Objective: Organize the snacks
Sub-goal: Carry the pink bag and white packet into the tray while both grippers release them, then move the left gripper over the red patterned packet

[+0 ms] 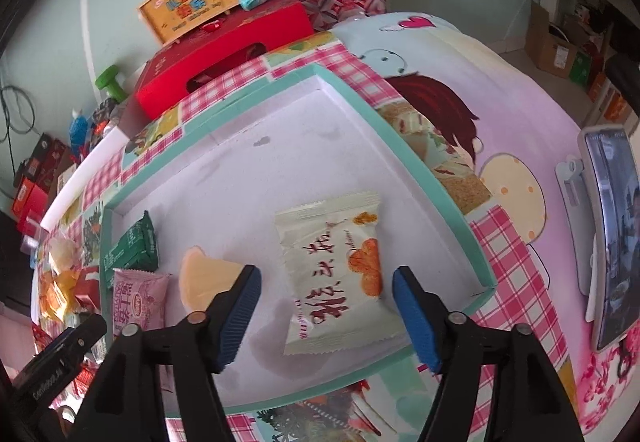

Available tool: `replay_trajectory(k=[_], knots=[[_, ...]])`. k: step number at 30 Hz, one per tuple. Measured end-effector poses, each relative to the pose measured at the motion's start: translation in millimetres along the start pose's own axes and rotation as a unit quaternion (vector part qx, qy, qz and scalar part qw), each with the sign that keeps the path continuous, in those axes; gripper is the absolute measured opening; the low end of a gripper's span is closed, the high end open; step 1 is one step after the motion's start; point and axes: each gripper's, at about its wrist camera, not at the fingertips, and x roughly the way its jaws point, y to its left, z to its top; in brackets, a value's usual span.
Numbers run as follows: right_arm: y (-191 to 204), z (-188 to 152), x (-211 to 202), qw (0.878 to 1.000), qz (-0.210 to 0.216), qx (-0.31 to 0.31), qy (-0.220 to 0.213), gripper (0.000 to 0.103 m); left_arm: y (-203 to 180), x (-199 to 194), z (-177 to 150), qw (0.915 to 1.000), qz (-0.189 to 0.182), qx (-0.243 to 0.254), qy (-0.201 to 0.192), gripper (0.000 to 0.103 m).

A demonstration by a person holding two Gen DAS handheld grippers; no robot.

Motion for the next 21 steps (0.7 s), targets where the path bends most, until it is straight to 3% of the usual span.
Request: replay_trajectory(k=[3, 5, 10, 14, 21], knots=[[17, -2, -5, 0.999, 0.005, -0.033, -0.006, 0.077, 13, -1, 2, 0.9996, 0.018, -0.020, -0.001, 0.083], [28, -5, -8, 0.999, 0.014, -0.048, -0.008, 0.088, 22, -1, 2, 0.9989, 0.029, -0.036, 0.001, 0.086], [58, -12, -12, 0.996, 0.021, -0.085, -0.017, 0.092, 46, 3, 1, 0.9961, 0.048, -0.072, 0.015, 0.092], [83, -20, -13, 0.993, 0.038, -0.110, -0.016, 0.103, 65, 6, -2, 0.9940, 0.065, -0.086, 0.021, 0.094], [124, -39, -13, 0.986, 0.068, -0.151, -0.015, 0.103, 102, 4, -4, 0.9899, 0.103, -0.097, 0.016, 0.095]])
